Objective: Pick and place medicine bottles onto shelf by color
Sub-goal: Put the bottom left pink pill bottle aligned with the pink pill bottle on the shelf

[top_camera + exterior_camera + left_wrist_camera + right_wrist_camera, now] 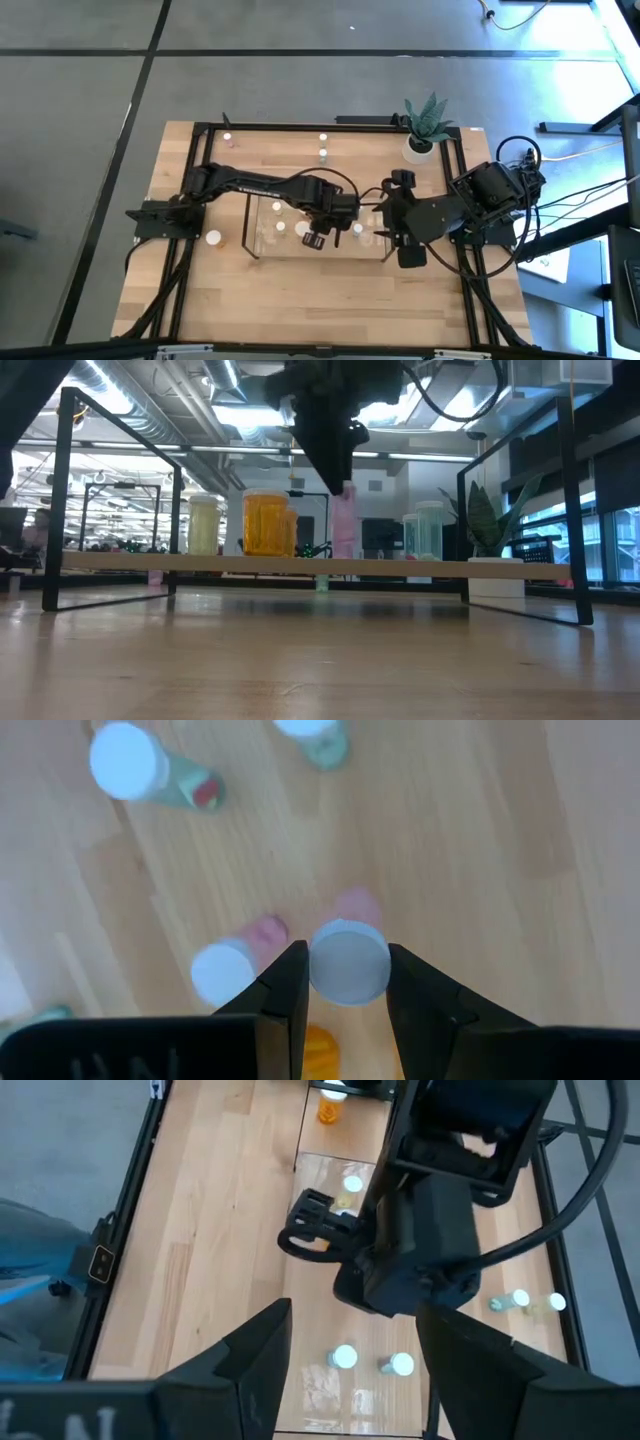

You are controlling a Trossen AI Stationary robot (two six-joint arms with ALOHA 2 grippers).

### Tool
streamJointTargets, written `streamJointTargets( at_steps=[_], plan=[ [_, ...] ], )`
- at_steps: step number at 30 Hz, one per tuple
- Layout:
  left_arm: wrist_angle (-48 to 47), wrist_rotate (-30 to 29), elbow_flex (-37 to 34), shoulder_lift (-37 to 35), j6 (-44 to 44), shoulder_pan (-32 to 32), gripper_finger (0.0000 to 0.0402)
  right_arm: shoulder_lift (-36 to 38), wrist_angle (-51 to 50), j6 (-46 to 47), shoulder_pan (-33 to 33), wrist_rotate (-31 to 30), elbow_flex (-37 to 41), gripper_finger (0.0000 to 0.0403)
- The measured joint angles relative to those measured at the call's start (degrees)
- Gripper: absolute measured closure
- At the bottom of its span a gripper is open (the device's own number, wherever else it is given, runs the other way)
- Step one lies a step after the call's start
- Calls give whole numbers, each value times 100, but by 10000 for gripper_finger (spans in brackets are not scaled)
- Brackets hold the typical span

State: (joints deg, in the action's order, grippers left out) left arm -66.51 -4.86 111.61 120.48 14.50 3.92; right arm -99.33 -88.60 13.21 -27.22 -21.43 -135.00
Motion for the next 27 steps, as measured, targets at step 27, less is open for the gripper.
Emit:
streamJointTargets(
  at_steps=[27],
  plan=[
    [16, 212, -1, 198, 66, 94, 306, 0, -81, -17, -2, 153, 31, 186]
  ],
)
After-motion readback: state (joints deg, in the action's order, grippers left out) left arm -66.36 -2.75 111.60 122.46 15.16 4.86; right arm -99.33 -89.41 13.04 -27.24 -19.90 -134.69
